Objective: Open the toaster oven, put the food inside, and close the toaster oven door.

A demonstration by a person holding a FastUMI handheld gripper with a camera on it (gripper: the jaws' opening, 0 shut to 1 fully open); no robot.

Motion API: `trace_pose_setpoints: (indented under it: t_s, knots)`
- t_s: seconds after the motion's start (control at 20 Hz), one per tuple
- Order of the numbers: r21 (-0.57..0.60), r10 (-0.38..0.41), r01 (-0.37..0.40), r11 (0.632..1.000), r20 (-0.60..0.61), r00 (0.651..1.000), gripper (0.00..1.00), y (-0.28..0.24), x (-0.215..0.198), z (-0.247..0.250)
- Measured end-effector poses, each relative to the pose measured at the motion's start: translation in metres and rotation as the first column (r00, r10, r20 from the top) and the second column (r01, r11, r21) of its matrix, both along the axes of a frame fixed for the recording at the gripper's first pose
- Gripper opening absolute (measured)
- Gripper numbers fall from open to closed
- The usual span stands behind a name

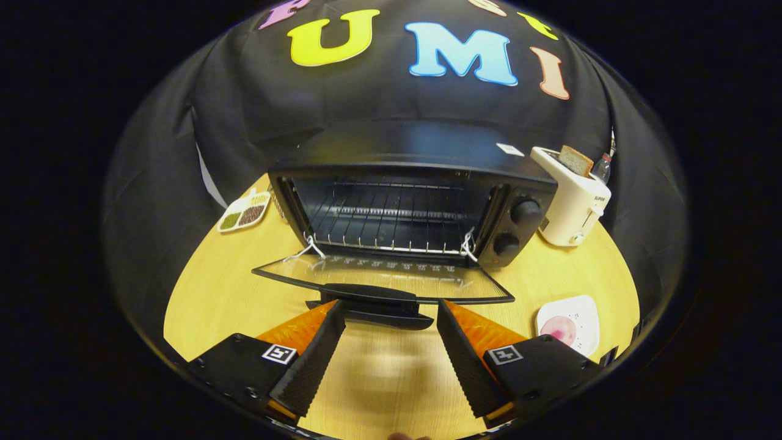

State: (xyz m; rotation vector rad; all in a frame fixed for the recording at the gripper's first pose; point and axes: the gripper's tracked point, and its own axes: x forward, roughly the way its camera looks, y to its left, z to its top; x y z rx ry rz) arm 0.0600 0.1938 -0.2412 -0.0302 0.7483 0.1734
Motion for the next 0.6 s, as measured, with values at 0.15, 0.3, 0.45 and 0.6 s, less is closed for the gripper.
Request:
trace_pose_setpoints:
  t_s: [0.15, 0.3, 0.45, 0.6]
  knots:
    - [0.023, -0.013, 0.016, 1.0, -0.131, 0.991, 0.98, -0.008, -0.016, -0.038]
    - [-0.007, -0.008, 0.007, 1.0, -0.173, 0.985, 0.98, -0.025, -0.028, -0.055]
    - [-0.021, 0.024, -0.028, 0.999, -0.184, 0.983, 0.98, -0.038, -0.043, -0.051]
    - [-0.029, 0.031, -0.036, 0.999, -0.178, 0.984, 0.98, -0.062, -0.052, -0.038]
